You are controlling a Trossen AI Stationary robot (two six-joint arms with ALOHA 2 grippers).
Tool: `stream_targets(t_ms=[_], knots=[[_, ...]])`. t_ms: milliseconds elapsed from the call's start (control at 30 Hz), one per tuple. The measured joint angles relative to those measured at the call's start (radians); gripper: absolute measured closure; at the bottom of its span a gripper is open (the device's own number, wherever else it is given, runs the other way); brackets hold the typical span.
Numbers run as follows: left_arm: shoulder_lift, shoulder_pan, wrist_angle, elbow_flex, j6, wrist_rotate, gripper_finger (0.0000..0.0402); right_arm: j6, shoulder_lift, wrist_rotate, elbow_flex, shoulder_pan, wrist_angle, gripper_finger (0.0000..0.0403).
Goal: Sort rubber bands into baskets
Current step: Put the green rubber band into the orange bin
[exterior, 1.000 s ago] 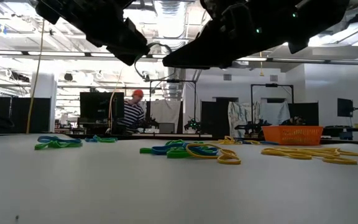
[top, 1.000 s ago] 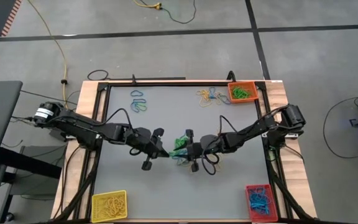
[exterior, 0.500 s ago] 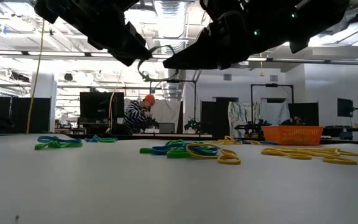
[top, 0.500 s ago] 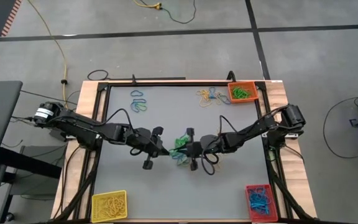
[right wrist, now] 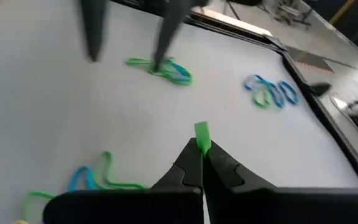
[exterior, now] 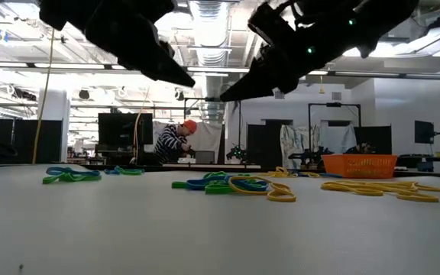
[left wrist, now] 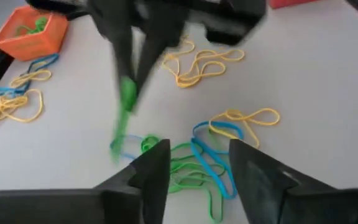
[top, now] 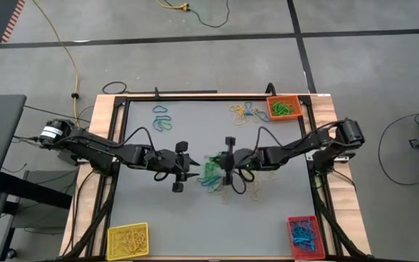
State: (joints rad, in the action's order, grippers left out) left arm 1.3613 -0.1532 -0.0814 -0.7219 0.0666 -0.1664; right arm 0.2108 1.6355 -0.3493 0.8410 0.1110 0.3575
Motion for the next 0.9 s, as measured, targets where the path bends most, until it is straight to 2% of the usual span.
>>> stream_targets(t_ms=[233, 533, 900], knots=[[0.000, 0.004, -0.220, 0.129, 0.004, 0.001, 0.0227, 0.000, -0.147, -0.001, 0.000, -0.127, -0.204, 0.0382], [0.000, 0.004, -0.529, 0.269, 0.005, 0.002, 0.0226, -0.069, -0.322, -0.002, 0.000, -0.395, -0.476, 0.0382], [0.000, -0.012, -0.589, 0.300, 0.001, 0.012, 0.0227, -0.137, -0.390, 0.003, 0.000, -0.731, -0.656, 0.0379]])
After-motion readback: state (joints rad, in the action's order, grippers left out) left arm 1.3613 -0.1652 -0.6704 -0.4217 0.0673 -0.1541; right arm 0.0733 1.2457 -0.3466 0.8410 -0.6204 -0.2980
